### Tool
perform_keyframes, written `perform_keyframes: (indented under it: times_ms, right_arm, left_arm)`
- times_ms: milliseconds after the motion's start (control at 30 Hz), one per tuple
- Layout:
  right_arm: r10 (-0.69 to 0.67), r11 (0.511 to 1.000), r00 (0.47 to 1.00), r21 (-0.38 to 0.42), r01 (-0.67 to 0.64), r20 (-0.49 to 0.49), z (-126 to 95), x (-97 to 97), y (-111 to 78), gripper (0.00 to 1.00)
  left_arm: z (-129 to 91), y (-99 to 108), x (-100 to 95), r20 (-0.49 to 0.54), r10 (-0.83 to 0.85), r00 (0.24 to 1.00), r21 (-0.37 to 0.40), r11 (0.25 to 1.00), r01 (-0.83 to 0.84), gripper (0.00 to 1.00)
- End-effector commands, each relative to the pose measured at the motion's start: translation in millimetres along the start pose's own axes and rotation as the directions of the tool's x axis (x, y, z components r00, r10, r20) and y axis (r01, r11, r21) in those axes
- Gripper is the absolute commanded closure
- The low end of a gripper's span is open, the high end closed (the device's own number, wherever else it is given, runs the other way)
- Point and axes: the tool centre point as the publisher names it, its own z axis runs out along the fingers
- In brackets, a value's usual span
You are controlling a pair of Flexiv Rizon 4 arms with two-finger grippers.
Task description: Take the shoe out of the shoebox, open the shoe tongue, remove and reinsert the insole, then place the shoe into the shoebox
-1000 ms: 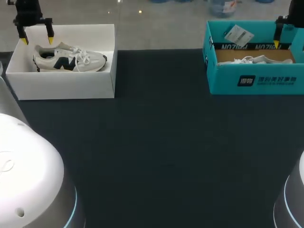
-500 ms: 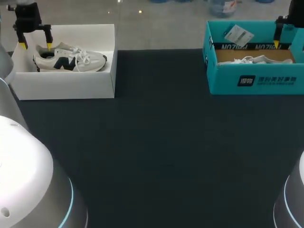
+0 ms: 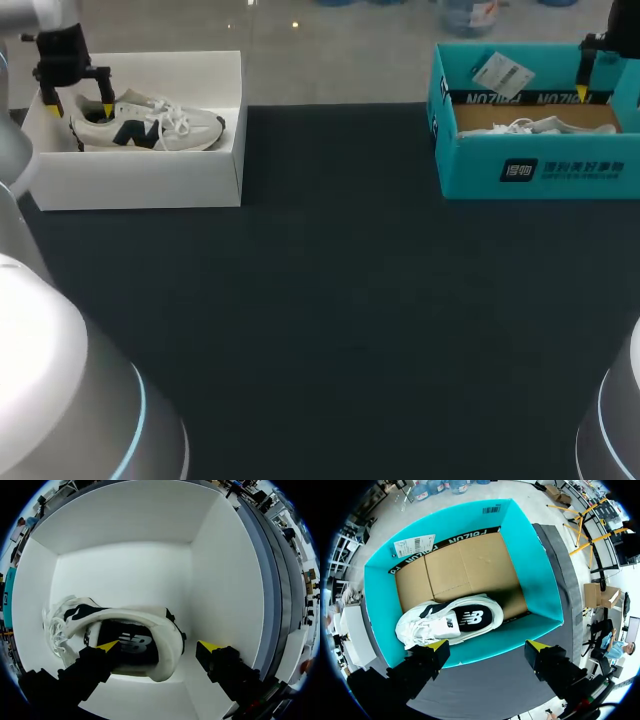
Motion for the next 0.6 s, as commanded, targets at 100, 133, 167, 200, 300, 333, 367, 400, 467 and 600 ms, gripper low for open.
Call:
perform_keyframes:
  times_ms: [100,133,167,200,300,333,367,400,467,600]
  right_arm:
    - [0.000,1.000,1.000,-0.001,0.000,-0.001,-0.2,-0.3,-0.6,0.00]
    - [0.000,1.000,1.000,-0.001,0.000,-0.001,-0.2,-0.3,-0.6,0.00]
    - [0.000,1.000,1.000,-0.001,0.000,-0.001,-0.2,-0.3,-0.6,0.00]
    - [0.000,1.000,1.000,-0.001,0.000,-0.001,-0.2,-0.3,-0.6,0.00]
    - [0.000,1.000,1.000,-0.001,0.000,-0.001,-0.2,-0.3,-0.6,0.00]
    - [0.000,1.000,1.000,-0.001,0.000,-0.001,-0.2,-0.3,-0.6,0.00]
    - [0.000,1.000,1.000,-0.001,0.000,-0.001,-0.2,-0.3,-0.6,0.00]
    - [0.000,1.000,1.000,-0.001,0.000,-0.001,-0.2,-0.3,-0.6,0.00]
    - [0.000,1.000,1.000,-0.001,0.000,-0.001,-0.2,-0.3,-0.6,0.00]
    - [0.000,1.000,1.000,-0.001,0.000,-0.001,-0.2,-0.3,-0.6,0.00]
  left_arm:
    - [6.6,21.1,3.2,0.012,-0.005,1.000,0.138,0.990,0.003,0.00]
    - [7.0,21.3,3.4,0.012,-0.005,1.000,0.139,0.990,0.003,0.00]
    - [7.4,21.8,4.1,0.011,-0.008,1.000,0.140,0.990,0.006,0.00]
    - [7.5,22.4,4.8,0.011,-0.014,1.000,0.141,0.990,0.012,0.00]
    - [6.5,24.6,6.9,0.017,-0.028,0.999,0.146,0.989,0.026,0.19]
    - [5.6,25.4,7.6,0.019,-0.032,0.999,0.144,0.989,0.029,0.55]
    - [5.0,25.8,7.9,0.020,-0.032,0.999,0.143,0.989,0.029,0.67]
    - [4.6,26.1,8.1,0.020,-0.033,0.999,0.140,0.990,0.029,0.80]
    - [4.0,26.4,8.4,0.018,-0.032,0.999,0.136,0.990,0.029,0.92]
    - [0.2,24.8,7.5,0.006,-0.018,1.000,0.125,0.992,0.017,1.00]
